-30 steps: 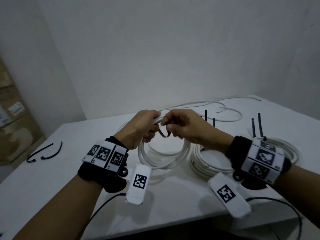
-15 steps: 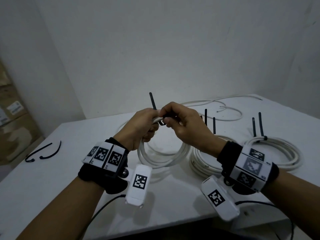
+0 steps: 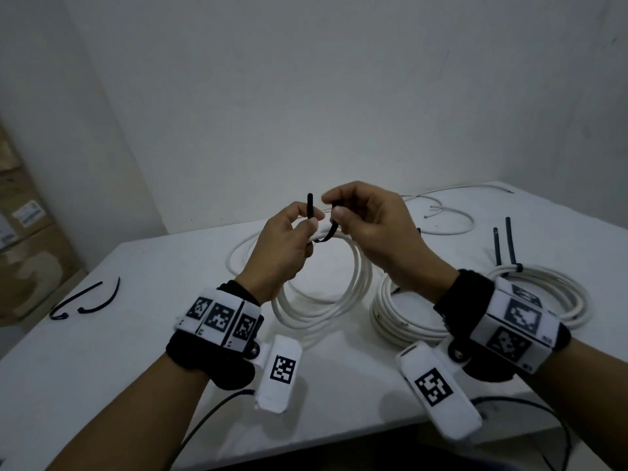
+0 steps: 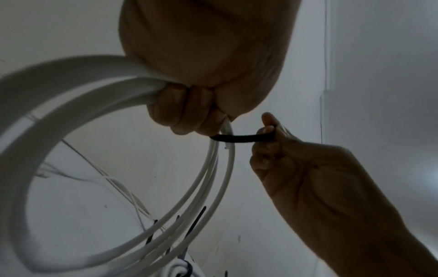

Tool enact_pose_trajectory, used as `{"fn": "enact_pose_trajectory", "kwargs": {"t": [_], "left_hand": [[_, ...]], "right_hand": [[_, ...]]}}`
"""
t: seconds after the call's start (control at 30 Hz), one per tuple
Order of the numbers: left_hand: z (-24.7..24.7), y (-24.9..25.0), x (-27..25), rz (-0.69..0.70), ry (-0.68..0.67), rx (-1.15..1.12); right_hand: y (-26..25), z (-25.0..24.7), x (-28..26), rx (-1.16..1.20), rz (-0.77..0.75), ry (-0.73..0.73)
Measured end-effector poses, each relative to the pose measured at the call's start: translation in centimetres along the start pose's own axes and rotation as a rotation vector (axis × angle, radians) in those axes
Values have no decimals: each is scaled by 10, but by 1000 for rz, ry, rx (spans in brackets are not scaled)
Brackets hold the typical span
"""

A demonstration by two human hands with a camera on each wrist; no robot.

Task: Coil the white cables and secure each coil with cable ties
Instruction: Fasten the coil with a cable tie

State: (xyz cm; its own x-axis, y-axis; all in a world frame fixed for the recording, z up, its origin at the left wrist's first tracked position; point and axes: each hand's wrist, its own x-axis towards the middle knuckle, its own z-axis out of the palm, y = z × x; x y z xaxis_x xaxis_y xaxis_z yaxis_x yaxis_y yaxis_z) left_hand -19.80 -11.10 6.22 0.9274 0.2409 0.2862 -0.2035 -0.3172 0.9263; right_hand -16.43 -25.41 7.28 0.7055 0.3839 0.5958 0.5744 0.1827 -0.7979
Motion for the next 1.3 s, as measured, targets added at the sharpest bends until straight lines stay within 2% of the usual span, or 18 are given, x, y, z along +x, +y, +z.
{"fn": "enact_pose_trajectory", "kwargs": {"t": [0.13, 0.27, 0.5, 0.87, 1.0, 1.13, 1.3], "left_hand": [[2, -7, -2, 168, 63, 184], [2, -11, -3, 249, 116, 311], [1, -12, -4, 285, 109, 425], [4, -10, -6, 330, 113, 540], [5, -9, -7, 406, 109, 602], [7, -7, -7, 421, 129, 580], [9, -6, -9, 482, 131, 592]], "right_hand": [[2, -3, 10, -24, 40, 55], [6, -3, 13, -72, 29, 39], [9, -8, 15, -140, 30, -38], [4, -20, 17, -107, 66, -163], [6, -27, 18, 11, 121, -197], [6, -33, 19, 199, 270, -231], [7, -30, 17, 241, 326, -201]]}}
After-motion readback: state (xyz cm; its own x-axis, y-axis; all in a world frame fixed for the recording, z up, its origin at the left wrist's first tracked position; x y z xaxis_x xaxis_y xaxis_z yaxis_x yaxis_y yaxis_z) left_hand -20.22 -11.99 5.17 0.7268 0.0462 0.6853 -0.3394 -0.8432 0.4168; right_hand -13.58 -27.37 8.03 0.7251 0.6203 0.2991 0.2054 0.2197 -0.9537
